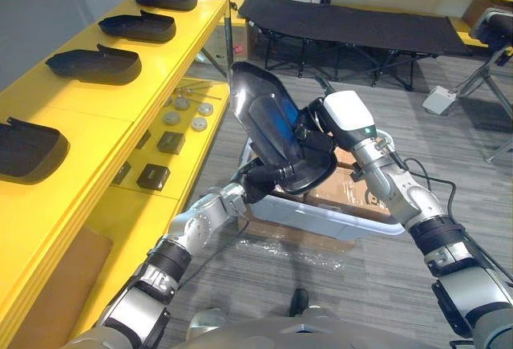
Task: Walk over and take three plastic housings, then place them on the shelf
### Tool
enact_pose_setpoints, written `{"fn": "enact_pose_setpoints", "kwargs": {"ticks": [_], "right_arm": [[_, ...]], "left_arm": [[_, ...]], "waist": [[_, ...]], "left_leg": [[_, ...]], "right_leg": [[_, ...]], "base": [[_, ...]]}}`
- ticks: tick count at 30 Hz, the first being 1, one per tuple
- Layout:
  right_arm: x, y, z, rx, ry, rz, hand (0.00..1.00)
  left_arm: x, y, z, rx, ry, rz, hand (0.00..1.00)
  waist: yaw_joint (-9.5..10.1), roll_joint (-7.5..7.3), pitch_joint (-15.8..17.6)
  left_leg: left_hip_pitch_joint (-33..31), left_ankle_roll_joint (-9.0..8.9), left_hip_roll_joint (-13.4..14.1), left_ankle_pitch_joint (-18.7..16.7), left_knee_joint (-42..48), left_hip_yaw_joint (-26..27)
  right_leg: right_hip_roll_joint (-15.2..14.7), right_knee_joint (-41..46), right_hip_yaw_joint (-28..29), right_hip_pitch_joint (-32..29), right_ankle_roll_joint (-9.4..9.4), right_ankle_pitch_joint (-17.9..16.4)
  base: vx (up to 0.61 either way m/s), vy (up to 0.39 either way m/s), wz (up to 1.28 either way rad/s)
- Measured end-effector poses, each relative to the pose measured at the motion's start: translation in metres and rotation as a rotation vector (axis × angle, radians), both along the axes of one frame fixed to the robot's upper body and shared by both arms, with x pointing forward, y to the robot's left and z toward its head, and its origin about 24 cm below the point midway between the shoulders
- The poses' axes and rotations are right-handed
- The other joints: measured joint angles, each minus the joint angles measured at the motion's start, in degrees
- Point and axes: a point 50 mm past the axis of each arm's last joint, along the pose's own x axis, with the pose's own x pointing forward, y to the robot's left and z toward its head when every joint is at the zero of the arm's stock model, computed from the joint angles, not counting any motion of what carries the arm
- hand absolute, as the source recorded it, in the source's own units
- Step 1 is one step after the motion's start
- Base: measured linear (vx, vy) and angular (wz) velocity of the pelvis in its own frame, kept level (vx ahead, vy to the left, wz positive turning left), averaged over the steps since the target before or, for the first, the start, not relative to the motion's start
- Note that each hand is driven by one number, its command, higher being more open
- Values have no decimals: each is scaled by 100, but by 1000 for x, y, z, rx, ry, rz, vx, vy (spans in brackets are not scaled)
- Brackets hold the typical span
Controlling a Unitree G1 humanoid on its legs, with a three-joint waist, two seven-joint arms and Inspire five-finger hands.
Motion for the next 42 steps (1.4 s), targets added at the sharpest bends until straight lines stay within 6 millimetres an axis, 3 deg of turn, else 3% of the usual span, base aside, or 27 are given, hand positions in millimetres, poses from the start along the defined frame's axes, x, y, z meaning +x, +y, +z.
{"fn": "enact_pose_setpoints", "kwargs": {"ticks": [5, 8, 15, 16, 19, 23, 25, 28, 31, 34, 38, 42], "right_arm": [[-5, 15, 1, 70, -15, 34, 0], [-5, 15, -4, 103, 11, 11, 0], [-18, 12, -30, 234, 94, -59, 0], [-22, 11, -36, 253, 103, -73, 100], [-31, 10, -43, 320, 111, -103, 100], [-43, 18, -42, 550, 100, -113, 100], [-49, 22, -41, 611, 101, -88, 100], [-60, 30, -53, 690, 170, -71, 100], [-67, 42, -45, 816, 143, -49, 100], [-70, 39, -40, 861, 116, -60, 100], [-79, 20, -39, 1045, 55, -185, 100], [-88, 3, -42, 1195, 6, -294, 100]], "left_arm": [[3, -2, -5, 12, 30, 165, 0], [-1, -6, -8, -6, 39, 177, 0], [-10, -6, -18, 26, 66, 193, 0], [-12, -7, -20, 30, 71, 194, 0], [-17, -9, -22, 35, 59, 198, 0], [-19, -4, -10, 34, -22, 261, 0], [-13, 6, 4, 4, -83, 336, 0], [-3, 28, 45, -24, -296, 522, 0], [-10, 41, 82, 124, -565, 607, 0], [-23, 47, 101, 245, -734, 708, 0], [-40, 56, 104, 467, -869, 850, 0], [-54, 62, 97, 617, -897, 899, 0]], "waist": [[-77, 21, -38], [-78, 24, -45], [-90, 20, -51], [-83, 20, -51], [-99, 17, -52], [-119, 18, -52], [-117, 16, -53], [-109, 20, -56], [-106, 62, -83], [-101, 79, -104], [-108, 177, -216], [-129, 244, -311]], "left_leg": [[1, -1, 6, 0, -4, 17], [3, -1, 4, 0, -3, 30], [32, -1, 8, -1, -20, 91], [59, -1, 8, -1, -42, 102], [88, -1, 0, -2, -100, 124], [80, -17, 23, -12, -71, 198], [71, -30, 42, -22, -30, 199], [61, -38, 45, -39, 12, 193], [59, -33, 37, -47, 12, 188], [43, -29, 21, -54, 14, 181], [-30, -29, 17, -55, 12, 130], [-113, -32, 23, -58, 14, 129]], "right_leg": [[2, 0, 37, -23, 1, 1], [0, 1, 59, -25, 5, 5], [6, 1, 104, -33, 6, 3], [8, 1, 116, -31, 7, 2], [8, 1, 121, -38, 10, -1], [34, 13, 125, -68, 8, -3], [49, 31, 124, -65, 7, -3], [53, 31, 116, -55, 2, -9], [37, 1, 105, -55, -6, -23], [18, 0, 94, -65, 6, -39], [12, 0, 34, -111, 1, -51], [19, -1, 28, -188, -2, -56]], "base": [[8, 13, -3], [0, 0, 0], [2, 2, -2], [15, 21, -9], [9, 15, -3], [14, 9, -5], [13, 5, -3], [0, 0, 0], [0, 0, 0], [19, 37, 2], [32, 25, 7], [8, 5, 0]]}}
